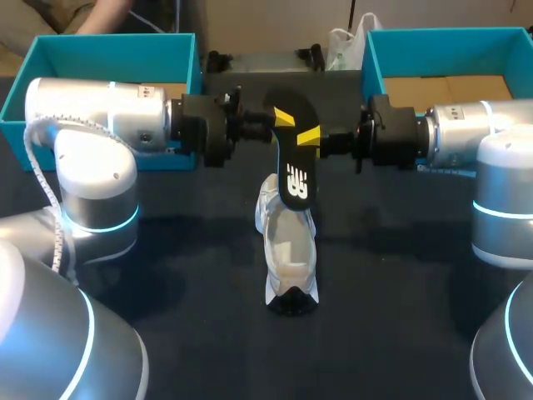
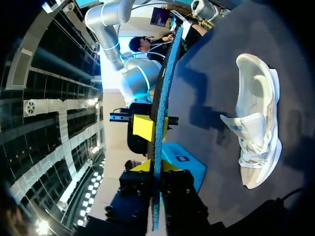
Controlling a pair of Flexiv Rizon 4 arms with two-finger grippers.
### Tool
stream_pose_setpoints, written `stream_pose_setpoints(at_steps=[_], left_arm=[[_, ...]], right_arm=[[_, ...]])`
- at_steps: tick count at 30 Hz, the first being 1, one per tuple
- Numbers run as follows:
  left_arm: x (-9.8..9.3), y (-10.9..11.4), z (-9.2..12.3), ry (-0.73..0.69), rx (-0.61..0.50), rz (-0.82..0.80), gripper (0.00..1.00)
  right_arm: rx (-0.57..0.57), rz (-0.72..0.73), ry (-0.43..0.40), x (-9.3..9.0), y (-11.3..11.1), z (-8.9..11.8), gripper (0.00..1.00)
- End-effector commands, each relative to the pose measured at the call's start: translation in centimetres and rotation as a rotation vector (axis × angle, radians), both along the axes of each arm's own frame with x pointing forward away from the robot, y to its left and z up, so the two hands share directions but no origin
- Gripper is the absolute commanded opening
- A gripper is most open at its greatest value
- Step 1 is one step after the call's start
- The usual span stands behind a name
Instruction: Take the shoe out of the shoebox, open the shoe tongue, remove and reinsert the insole, then place the shoe into the shoebox
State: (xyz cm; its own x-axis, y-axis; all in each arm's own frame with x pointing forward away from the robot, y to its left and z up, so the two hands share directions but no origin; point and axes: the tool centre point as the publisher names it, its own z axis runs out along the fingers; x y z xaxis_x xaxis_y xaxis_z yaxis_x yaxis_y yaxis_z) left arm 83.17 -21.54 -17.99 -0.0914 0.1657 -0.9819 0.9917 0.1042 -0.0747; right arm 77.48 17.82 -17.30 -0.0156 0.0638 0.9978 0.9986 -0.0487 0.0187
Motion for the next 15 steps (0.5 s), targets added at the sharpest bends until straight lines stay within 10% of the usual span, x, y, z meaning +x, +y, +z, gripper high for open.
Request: stream_pose_setpoints(at_steps=[1, 9, 12, 15], left_arm=[[-0.3, -0.2, -0.1, -0.006, -0.005, 0.004, 0.0], [-0.7, -0.1, -0.2, -0.028, -0.014, -0.003, 0.0], [-0.9, 0.3, -0.2, -0.029, -0.018, -0.002, 0.0], [-1.1, 1.2, -0.2, -0.012, -0.024, 0.005, 0.0]], right_arm=[[-0.003, -0.002, 0.001, -0.1, 0.2, 0.0, 0.0], [-0.003, -0.002, 0.001, -0.1, 0.2, 0.0, 0.0], [0.001, -0.006, -0.033, -0.3, -0.2, 0.4, 1.0], [-0.012, -0.003, -0.078, -0.8, -1.1, 0.8, 1.0]])
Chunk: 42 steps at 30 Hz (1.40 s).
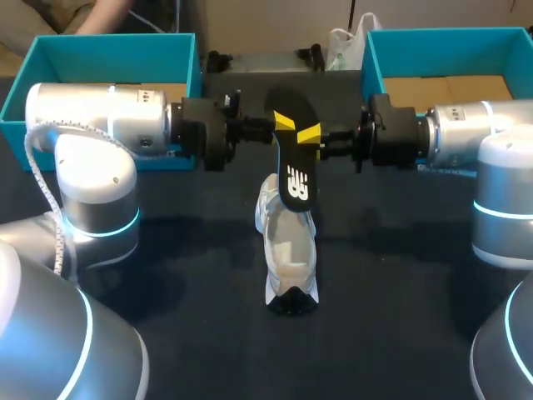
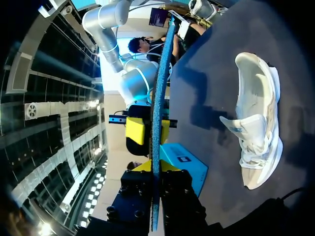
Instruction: Take the shoe out of the shoebox, open the shoe tongue, remove and reinsert the insole, then place the shoe into the shoebox
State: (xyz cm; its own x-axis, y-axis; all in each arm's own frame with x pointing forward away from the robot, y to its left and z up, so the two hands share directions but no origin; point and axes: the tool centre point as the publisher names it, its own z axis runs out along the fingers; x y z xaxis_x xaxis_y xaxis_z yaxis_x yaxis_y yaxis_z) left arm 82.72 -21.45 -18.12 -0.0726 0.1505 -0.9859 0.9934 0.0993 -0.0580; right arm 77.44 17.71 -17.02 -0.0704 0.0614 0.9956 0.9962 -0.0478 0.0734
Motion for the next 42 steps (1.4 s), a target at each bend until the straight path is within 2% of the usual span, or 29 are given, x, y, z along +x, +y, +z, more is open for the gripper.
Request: stream_pose_setpoints(at_steps=[1, 4, 6, 11, 16, 17, 19, 20, 21, 22, 34, 35, 39, 40, 41, 42], left_arm=[[-0.8, 1.5, 0.0, 0.015, -0.011, 0.009, 0.0], [-1.5, 2.4, 0.0, 0.032, -0.007, 0.011, 0.0], [-2.3, 3.1, 0.1, 0.036, -0.005, 0.01, 0.0], [-5.5, 5.0, 0.2, 0.039, 0.015, -0.004, 0.0], [-8.1, 6.7, -0.1, 0.106, 0.03, -0.031, 0.0], [-8.5, 6.9, -0.2, 0.11, 0.032, -0.03, 0.0], [-9.3, 7.5, -0.4, 0.159, 0.021, -0.057, 0.0], [-9.8, 7.7, -0.5, 0.181, 0.018, -0.068, 0.0], [-10.3, 7.9, -0.5, 0.218, 0.012, -0.092, 0.0], [-10.8, 8.1, -0.5, 0.246, 0.012, -0.112, 0.0], [-11.2, 8.4, -0.3, 0.226, 0.027, -0.13, 0.0], [-11.2, 8.4, -0.3, 0.226, 0.027, -0.13, 0.0], [-13.3, 8.0, 0.5, 0.273, 0.006, -0.174, 0.0], [-14.0, 8.1, 0.6, 0.33, -0.004, -0.208, 0.0], [-14.5, 8.2, 0.6, 0.375, -0.011, -0.224, 0.0], [-15.1, 8.3, 0.6, 0.402, -0.013, -0.245, 0.0]], right_arm=[[-0.019, 0.005, -0.05, -1.0, -1.3, 0.7, 1.0], [-0.077, 0.04, -0.072, -1.6, -2.5, 1.0, 1.0], [-0.077, 0.04, -0.072, -1.6, -2.5, 1.0, 1.0], [-0.077, 0.04, -0.072, -1.6, -2.5, 1.0, 1.0], [-0.077, 0.04, -0.072, -1.6, -2.5, 1.0, 1.0], [-0.153, 0.094, -0.108, -1.3, -2.7, 1.2, 1.0], [-0.224, 0.195, -0.253, -1.2, -3.5, 1.3, 1.0], [-0.296, 0.239, -0.333, -1.4, -3.9, 1.4, 1.0], [-0.338, 0.305, -0.369, -1.7, -4.5, 1.2, 1.0], [-0.358, 0.39, -0.374, -2.0, -5.0, 0.8, 1.0], [-0.358, 0.39, -0.374, -2.0, -5.0, 0.8, 1.0], [-0.405, 0.434, -0.405, -2.0, -5.2, 0.8, 1.0], [-0.557, 0.536, -0.563, -4.0, -6.6, -0.4, 1.0], [-0.564, 0.555, -0.61, -4.8, -7.2, -1.0, 1.0], [-0.598, 0.612, -0.636, -5.5, -7.6, -1.7, 1.0], [-0.617, 0.667, -0.619, -6.0, -7.9, -2.5, 1.0]])
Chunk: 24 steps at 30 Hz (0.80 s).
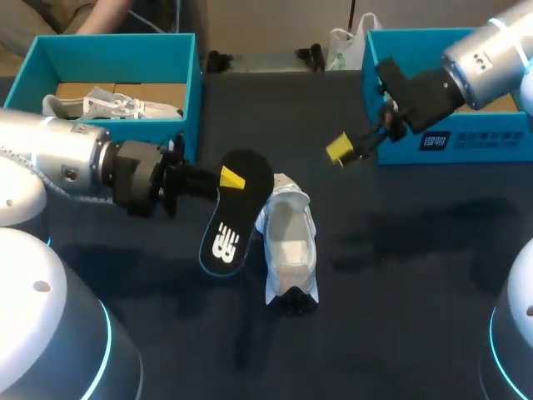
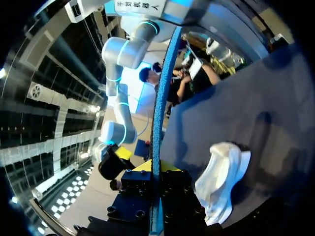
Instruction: Take the shoe out of the shoebox, open the shoe tongue, remove and reinsert the insole, then place the shoe into the shoebox
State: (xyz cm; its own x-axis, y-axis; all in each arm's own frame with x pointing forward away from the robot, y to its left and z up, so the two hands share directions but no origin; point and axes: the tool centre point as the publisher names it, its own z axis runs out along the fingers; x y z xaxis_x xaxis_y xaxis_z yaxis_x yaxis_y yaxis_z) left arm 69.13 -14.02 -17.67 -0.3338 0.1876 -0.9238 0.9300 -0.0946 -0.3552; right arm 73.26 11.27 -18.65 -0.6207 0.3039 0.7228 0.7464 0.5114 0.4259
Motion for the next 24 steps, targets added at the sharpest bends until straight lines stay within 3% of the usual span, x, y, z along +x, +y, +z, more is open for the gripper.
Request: stream_pose_setpoints(at_steps=[1, 14, 15, 20, 24], left_arm=[[-2.2, 1.1, 0.1, 0.092, 0.004, -0.055, 0.0], [-2.4, 0.8, 0.2, 0.095, 0.004, -0.058, 0.0], [-2.7, 0.7, 0.3, 0.101, 0.004, -0.057, 0.0], [-4.2, 0.9, 0.1, 0.188, 0.009, -0.074, 0.0], [-6.1, 1.7, -0.4, 0.284, -0.02, -0.1, 0.0]], right_arm=[[-0.179, 0.176, -0.117, -1.8, -1.4, -0.9, 1.0], [-0.179, 0.176, -0.117, -1.8, -1.4, -0.9, 1.0], [-0.22, 0.189, -0.143, -2.0, -1.7, -1.1, 1.0], [-0.297, 0.221, -0.257, -4.0, -3.6, -3.6, 1.0], [-0.315, 0.259, -0.26, -5.2, -4.2, -5.9, 1.0]])
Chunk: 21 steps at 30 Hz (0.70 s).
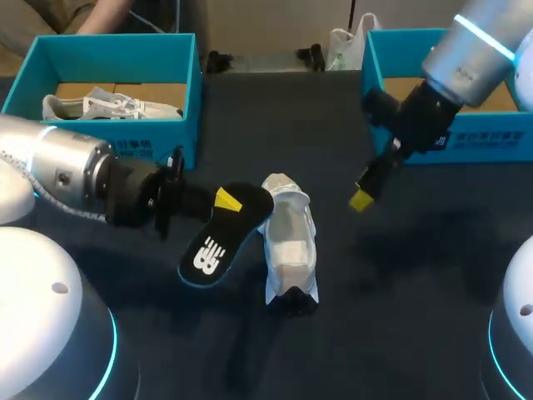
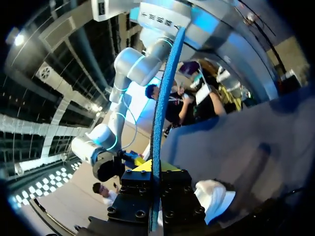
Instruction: Take the shoe out of the shoebox, open the shoe tongue, remove and reinsert the insole, then place the shoe into the shoebox
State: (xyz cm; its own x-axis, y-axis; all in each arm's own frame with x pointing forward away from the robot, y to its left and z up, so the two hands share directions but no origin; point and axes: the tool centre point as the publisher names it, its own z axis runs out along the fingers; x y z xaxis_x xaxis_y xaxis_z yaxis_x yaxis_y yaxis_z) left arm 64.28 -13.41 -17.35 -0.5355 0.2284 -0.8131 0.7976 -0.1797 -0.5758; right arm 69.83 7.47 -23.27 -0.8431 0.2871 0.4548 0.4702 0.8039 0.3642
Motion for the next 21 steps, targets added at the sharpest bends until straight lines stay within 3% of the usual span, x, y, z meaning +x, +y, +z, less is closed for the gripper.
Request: stream_pose_setpoints(at_steps=[1, 11, 13, 21], left_arm=[[-1.2, 1.0, -0.7, 0.031, -0.017, 0.0, 0.0], [-1.2, 0.5, -1.1, 0.044, -0.012, -0.002, 0.0], [-1.2, 0.0, -1.6, 0.086, -0.015, -0.001, 0.0], [-2.1, -0.4, -3.0, 0.229, -0.044, 0.004, 0.0]], right_arm=[[-0.001, -0.008, -0.028, -1.8, -0.4, -1.3, 1.0], [-0.001, -0.008, -0.028, -1.8, -0.4, -1.3, 1.0], [-0.094, 0.033, -0.044, -1.7, 0.6, -1.9, 1.0], [-0.172, 0.101, -0.096, -2.9, 2.4, -6.1, 1.0]])
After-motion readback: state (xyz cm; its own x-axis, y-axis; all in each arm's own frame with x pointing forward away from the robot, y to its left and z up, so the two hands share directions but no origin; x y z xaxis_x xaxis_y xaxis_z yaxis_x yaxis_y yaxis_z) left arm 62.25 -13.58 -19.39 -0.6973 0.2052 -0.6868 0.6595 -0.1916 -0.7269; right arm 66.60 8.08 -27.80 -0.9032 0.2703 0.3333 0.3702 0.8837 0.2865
